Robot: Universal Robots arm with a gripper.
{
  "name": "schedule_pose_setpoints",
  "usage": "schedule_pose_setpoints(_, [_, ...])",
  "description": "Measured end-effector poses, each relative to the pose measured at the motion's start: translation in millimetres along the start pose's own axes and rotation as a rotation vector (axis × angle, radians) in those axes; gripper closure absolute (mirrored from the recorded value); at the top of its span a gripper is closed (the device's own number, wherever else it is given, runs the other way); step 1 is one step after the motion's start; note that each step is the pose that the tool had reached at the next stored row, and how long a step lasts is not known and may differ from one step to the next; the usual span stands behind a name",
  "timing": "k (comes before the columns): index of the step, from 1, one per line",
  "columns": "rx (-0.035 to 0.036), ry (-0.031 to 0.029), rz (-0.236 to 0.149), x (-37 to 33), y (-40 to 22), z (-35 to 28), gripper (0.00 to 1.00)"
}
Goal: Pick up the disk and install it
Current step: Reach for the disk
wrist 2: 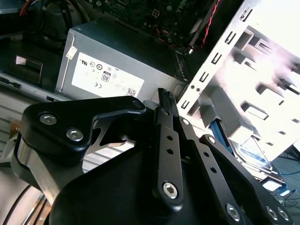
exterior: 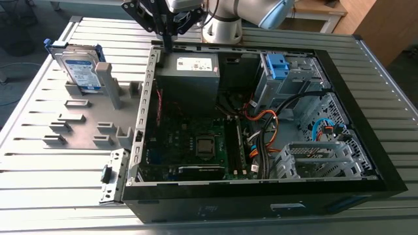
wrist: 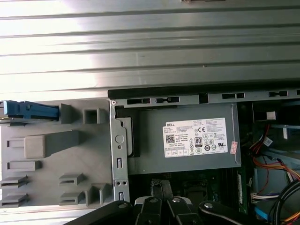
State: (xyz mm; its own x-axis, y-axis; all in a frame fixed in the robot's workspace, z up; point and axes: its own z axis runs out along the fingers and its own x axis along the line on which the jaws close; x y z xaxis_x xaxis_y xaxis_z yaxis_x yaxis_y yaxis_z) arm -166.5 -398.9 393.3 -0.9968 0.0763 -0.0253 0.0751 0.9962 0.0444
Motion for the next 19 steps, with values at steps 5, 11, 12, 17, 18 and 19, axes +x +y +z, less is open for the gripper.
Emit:
schedule_pose_setpoints(5, [0.0, 0.0, 0.0, 2.3, -0.2, 0.0, 0.89])
schedule_pose_setpoints(11, [-0.0001, 0.0, 0.0, 5.4, -0.4, -0.1, 0.89])
schedule_pose_setpoints(12, [-0.0001, -0.0001, 0.0, 5.9, -0.4, -0.1, 0.89])
schedule_pose_setpoints(17, [0.0, 0.0, 0.0, 8.9, -0.7, -0.3, 0.89])
schedule_pose_setpoints(18, [0.0, 0.0, 0.0, 9.6, -0.7, -0.3, 0.89])
schedule_pose_setpoints(19, [-0.0001, 0.0, 0.0, 10.2, -0.8, -0.3, 0.89])
